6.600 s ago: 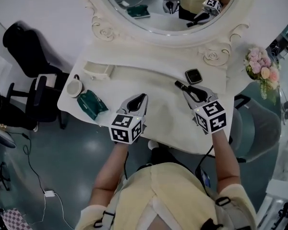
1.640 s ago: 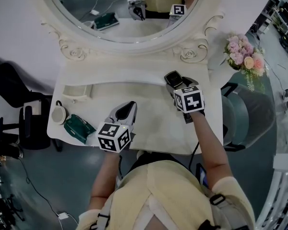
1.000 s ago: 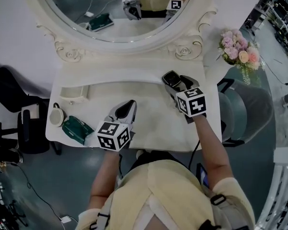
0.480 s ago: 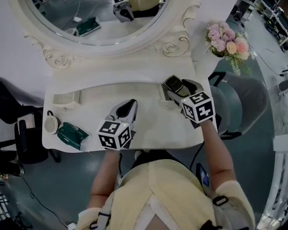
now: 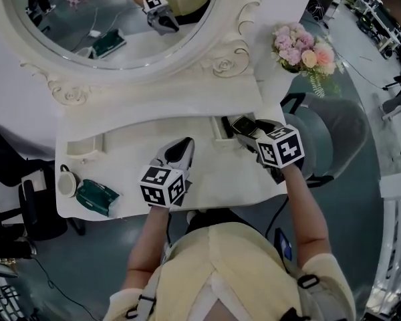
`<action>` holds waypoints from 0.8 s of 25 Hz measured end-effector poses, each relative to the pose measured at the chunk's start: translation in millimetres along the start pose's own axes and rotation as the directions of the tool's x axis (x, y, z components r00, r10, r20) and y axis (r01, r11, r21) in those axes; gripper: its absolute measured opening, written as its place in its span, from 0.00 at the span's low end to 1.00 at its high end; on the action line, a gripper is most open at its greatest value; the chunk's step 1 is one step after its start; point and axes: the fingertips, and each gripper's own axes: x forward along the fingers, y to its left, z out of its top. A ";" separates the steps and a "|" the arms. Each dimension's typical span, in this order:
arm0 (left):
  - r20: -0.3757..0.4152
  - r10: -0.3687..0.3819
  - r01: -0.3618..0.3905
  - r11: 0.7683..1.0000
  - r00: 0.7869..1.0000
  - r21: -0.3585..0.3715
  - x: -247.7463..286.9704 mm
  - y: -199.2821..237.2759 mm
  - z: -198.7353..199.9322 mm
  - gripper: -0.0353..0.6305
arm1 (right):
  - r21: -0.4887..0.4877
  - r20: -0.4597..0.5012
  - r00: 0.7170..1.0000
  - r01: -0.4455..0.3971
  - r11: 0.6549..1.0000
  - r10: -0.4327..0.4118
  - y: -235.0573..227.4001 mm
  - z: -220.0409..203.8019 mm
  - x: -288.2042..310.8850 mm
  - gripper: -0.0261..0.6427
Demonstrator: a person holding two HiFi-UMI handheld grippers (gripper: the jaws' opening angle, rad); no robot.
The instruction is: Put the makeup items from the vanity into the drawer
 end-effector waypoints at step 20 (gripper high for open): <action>-0.010 -0.003 0.003 1.000 1.000 0.028 6.4 3.5 4.2 0.07 | -0.027 -0.328 0.939 0.103 0.994 -0.106 -28.8 -12.1 43.3 0.51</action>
